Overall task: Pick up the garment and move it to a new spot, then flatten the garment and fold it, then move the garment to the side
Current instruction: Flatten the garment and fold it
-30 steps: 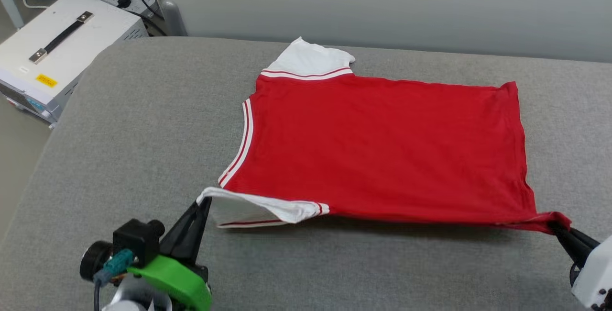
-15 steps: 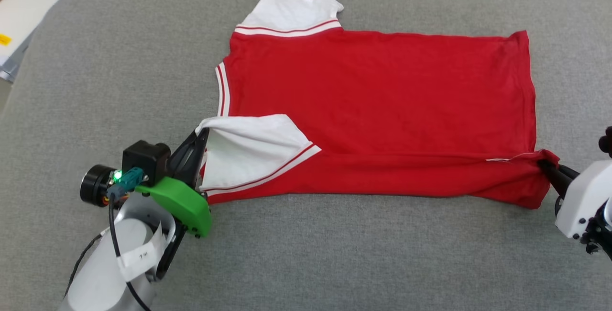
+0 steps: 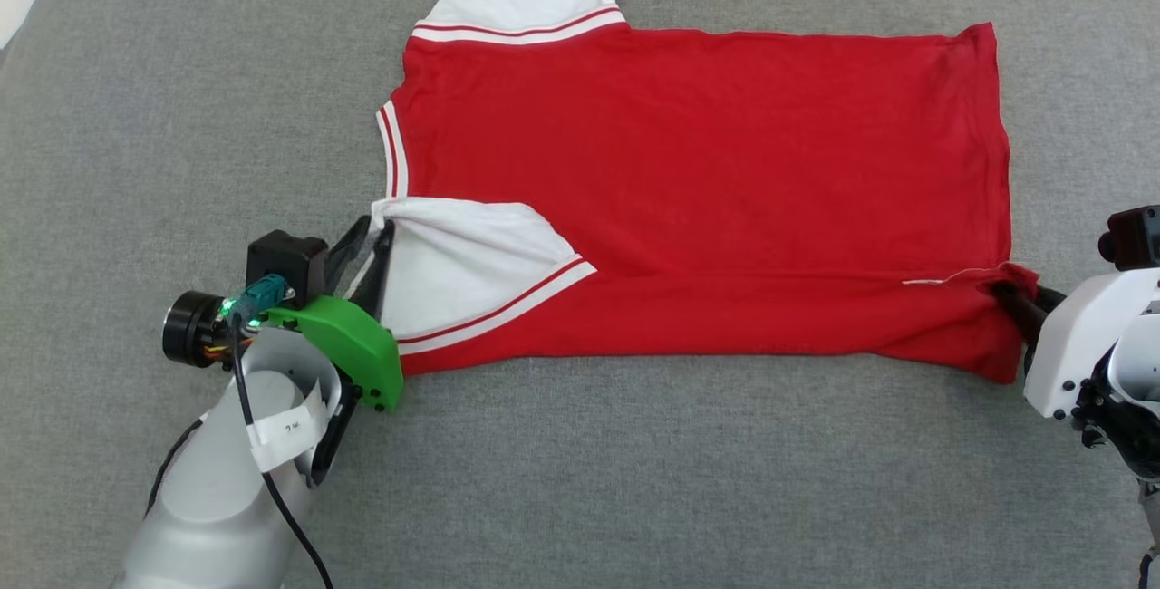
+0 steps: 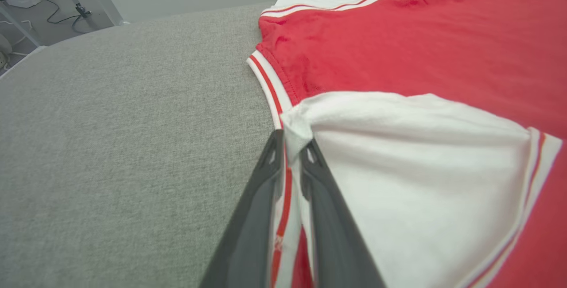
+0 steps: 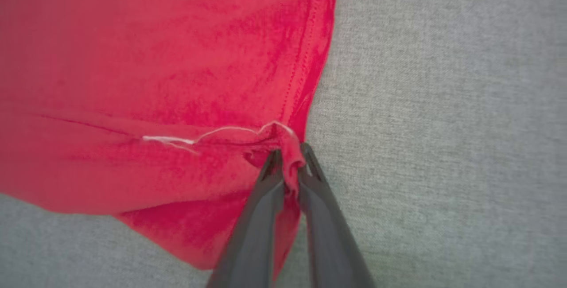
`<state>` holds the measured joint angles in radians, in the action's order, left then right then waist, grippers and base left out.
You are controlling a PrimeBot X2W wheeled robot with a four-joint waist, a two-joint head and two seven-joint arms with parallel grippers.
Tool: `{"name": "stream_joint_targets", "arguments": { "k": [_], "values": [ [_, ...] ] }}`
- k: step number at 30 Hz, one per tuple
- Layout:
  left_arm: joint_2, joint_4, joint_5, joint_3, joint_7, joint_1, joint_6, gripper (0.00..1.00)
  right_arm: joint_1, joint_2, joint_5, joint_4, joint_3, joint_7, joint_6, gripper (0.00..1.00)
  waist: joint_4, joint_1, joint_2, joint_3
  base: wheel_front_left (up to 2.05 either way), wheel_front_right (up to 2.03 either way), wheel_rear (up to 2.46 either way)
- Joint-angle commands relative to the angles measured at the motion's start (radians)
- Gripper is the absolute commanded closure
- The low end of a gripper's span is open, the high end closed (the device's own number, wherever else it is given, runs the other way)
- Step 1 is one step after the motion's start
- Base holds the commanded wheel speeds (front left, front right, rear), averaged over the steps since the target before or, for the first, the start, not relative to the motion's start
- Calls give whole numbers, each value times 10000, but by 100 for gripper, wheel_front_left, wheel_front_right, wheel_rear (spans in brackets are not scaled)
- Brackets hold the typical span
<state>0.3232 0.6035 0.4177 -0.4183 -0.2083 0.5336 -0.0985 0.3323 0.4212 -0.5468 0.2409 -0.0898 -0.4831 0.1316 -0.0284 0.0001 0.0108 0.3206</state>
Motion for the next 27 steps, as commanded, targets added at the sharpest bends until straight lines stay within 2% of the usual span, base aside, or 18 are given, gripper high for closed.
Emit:
{"name": "stream_joint_targets", "arguments": {
  "k": [1,8,13,18,22,27],
  "values": [
    [-96,176,-1,-27,-99,177,55,0,197,-7,85,73,-58,186,-9,0,-11,-1,-108,-58,0,0,0],
    [-394,822,525,370,-383,133,45,0,103,56,321,99,-471,1293,-9,0,-57,-1,-108,-586,0,0,0],
    [-371,365,751,851,-497,-410,333,0,-263,-30,556,-232,-307,1819,-9,0,-43,-1,-108,-1066,0,0,0],
    [-288,-450,1053,1145,-456,-1384,555,0,-880,-233,1002,-708,303,1848,-9,0,-25,-1,-108,-1401,0,0,0],
    [-217,-1181,1342,1214,91,-2153,767,0,-1444,-600,1318,-1187,950,1574,-9,0,-15,-1,-108,-1502,0,0,0],
    [-77,-2369,1720,1185,1138,-3147,1053,0,-2118,-1545,1805,-2056,1752,1021,-9,0,90,-1,-108,-1468,0,0,0]
  ]
}}
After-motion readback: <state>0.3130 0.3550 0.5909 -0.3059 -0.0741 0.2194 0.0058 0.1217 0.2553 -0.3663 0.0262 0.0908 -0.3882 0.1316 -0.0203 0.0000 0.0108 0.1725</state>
